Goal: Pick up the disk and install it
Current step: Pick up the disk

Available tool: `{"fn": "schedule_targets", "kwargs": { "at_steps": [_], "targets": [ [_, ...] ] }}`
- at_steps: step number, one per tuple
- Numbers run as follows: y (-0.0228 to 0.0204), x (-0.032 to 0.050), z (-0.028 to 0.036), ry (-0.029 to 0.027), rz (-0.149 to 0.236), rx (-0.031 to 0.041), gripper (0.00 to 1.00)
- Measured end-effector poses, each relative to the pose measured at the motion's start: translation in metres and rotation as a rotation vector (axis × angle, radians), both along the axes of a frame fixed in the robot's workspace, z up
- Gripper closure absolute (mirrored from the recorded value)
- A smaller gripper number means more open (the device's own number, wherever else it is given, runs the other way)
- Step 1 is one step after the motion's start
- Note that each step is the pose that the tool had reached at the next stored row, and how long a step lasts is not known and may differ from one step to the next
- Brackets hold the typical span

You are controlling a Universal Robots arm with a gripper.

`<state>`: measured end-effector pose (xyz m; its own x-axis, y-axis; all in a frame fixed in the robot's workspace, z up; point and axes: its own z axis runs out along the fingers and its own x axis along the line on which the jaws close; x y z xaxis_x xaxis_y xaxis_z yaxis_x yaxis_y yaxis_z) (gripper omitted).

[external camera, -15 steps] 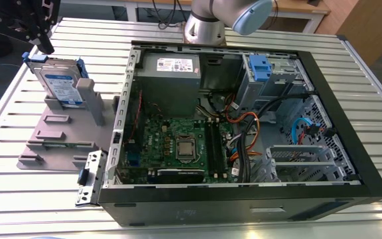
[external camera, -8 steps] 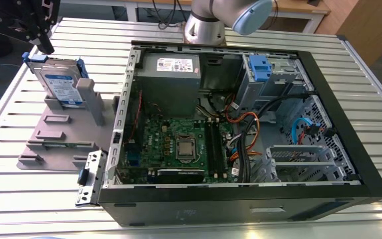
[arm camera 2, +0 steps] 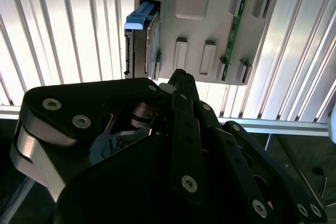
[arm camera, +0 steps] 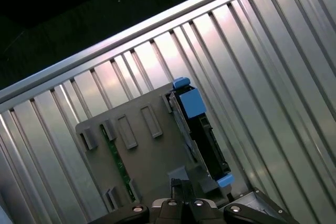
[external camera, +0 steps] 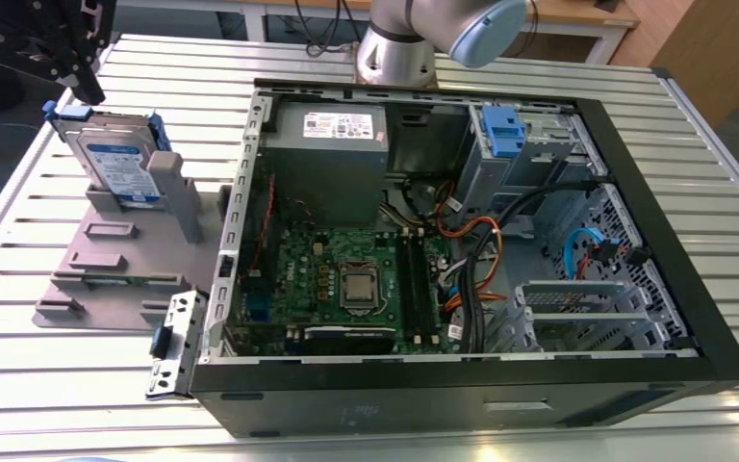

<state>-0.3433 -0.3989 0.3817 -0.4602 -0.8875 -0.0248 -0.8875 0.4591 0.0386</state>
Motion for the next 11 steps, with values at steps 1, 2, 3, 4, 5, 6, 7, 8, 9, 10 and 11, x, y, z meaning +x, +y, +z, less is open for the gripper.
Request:
{"fn": "schedule_targets", "kwargs": {
  "at_steps": [1,2,3,4,5,6,7,8,9,10,11],
  "targets": [
    [0.0000,0.0000,0.0000,0.0000,0.001,0.0000,0.89],
    [0.0000,0.0000,0.0000,0.0000,0.003,0.0000,0.89],
    [0.0000,0.0000,0.0000,0.0000,0.004,0.0000,0.89],
    [0.0000,0.0000,0.0000,0.0000,0.005,0.0000,0.89],
    [0.0000,0.0000,0.0000,0.0000,0.007,0.0000,0.89],
    [0.0000,0.0000,0.0000,0.0000,0.008,0.0000,0.89],
    [0.0000,0.0000,0.0000,0.0000,0.009,0.0000,0.89],
    [0.0000,0.0000,0.0000,0.0000,0.010,0.0000,0.89],
    [0.0000,0.0000,0.0000,0.0000,0.012,0.0000,0.89],
    [0.0000,0.0000,0.0000,0.0000,0.013,0.0000,0.89],
    [0.0000,0.0000,0.0000,0.0000,0.014,0.0000,0.89]
  ]
}}
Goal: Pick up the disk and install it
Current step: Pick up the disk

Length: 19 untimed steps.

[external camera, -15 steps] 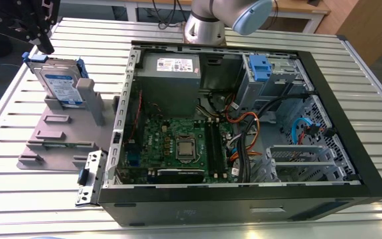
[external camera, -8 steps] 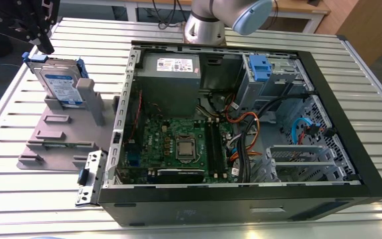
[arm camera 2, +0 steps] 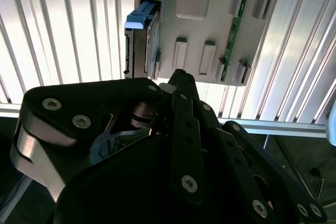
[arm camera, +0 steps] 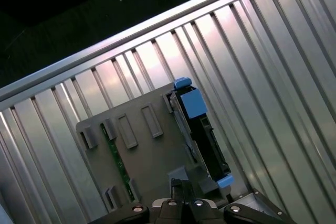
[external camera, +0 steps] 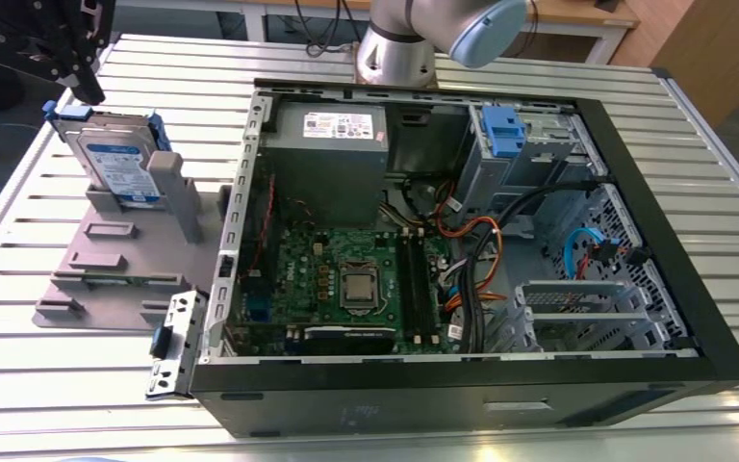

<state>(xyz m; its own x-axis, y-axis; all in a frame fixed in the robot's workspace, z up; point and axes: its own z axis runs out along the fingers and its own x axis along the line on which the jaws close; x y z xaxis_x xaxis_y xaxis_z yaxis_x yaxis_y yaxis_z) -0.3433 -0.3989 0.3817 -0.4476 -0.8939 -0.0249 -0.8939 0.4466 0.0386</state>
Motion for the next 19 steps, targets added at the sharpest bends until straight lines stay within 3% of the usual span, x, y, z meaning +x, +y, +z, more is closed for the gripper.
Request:
{"fn": "schedule_targets", "kwargs": {
  "at_steps": [19],
  "targets": [
    [0.0000,0.0000,0.0000,0.0000,0.030,0.0000,0.89]
  ]
}}
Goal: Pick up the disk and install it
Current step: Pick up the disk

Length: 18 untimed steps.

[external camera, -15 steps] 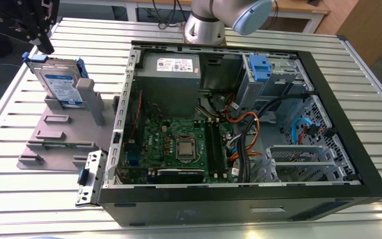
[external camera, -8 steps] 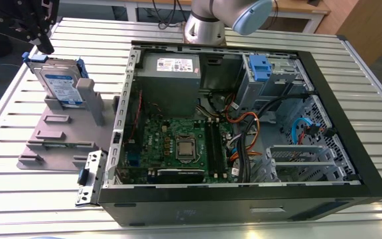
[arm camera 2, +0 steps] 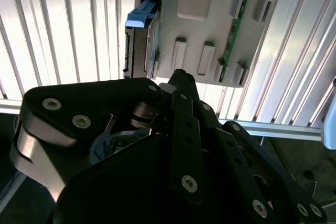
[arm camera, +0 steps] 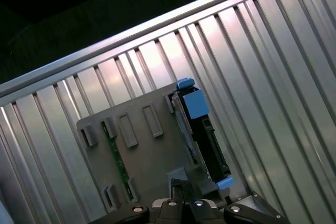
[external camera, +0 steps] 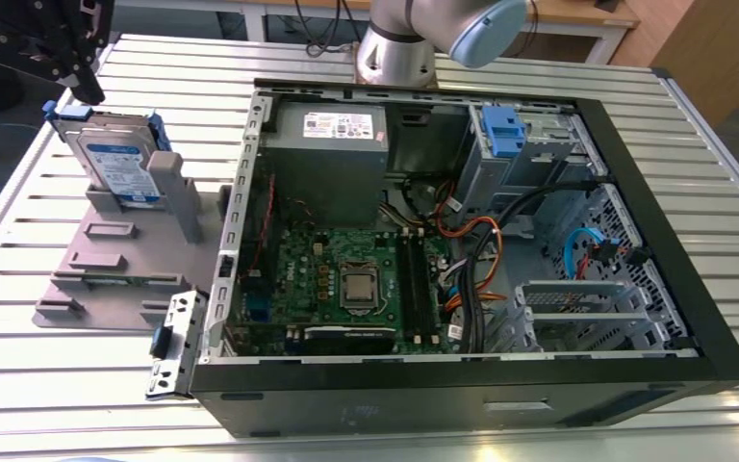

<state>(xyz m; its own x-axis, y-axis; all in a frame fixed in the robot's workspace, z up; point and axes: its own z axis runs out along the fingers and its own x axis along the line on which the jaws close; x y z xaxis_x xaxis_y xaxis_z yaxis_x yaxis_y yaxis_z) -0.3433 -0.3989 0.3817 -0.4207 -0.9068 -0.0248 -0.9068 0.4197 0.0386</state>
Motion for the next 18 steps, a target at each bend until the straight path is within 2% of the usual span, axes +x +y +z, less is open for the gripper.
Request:
{"fn": "schedule_targets", "kwargs": {
  "at_steps": [18],
  "targets": [
    [0.0000,0.0000,0.0000,0.0000,0.033,0.0000,0.89]
  ]
}}
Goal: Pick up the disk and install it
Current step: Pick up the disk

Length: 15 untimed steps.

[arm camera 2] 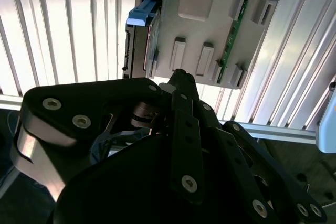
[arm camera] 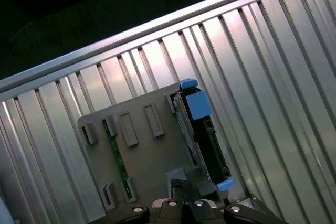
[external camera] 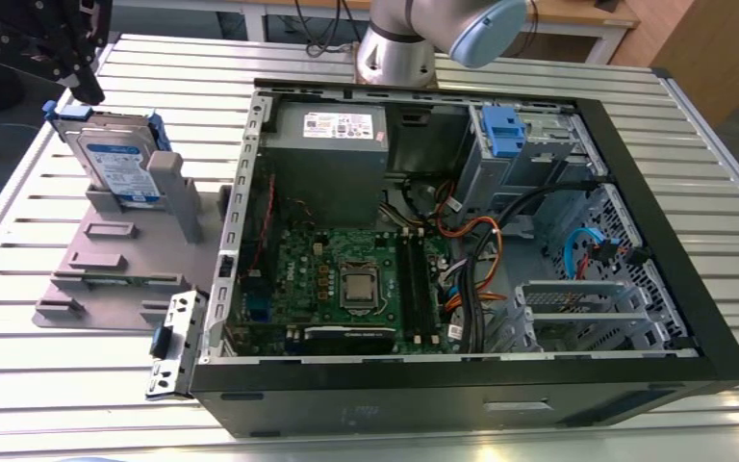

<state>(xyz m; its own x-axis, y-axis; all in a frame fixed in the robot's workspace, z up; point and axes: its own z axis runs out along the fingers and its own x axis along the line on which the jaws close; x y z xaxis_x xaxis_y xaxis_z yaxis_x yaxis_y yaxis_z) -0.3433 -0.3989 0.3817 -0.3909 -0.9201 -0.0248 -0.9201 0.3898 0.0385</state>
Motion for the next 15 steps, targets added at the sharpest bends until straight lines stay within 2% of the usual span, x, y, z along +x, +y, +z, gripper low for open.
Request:
{"fn": "schedule_targets", "kwargs": {
  "at_steps": [15],
  "targets": [
    [0.0000,0.0000,0.0000,0.0000,0.026,0.0000,0.89]
  ]
}}
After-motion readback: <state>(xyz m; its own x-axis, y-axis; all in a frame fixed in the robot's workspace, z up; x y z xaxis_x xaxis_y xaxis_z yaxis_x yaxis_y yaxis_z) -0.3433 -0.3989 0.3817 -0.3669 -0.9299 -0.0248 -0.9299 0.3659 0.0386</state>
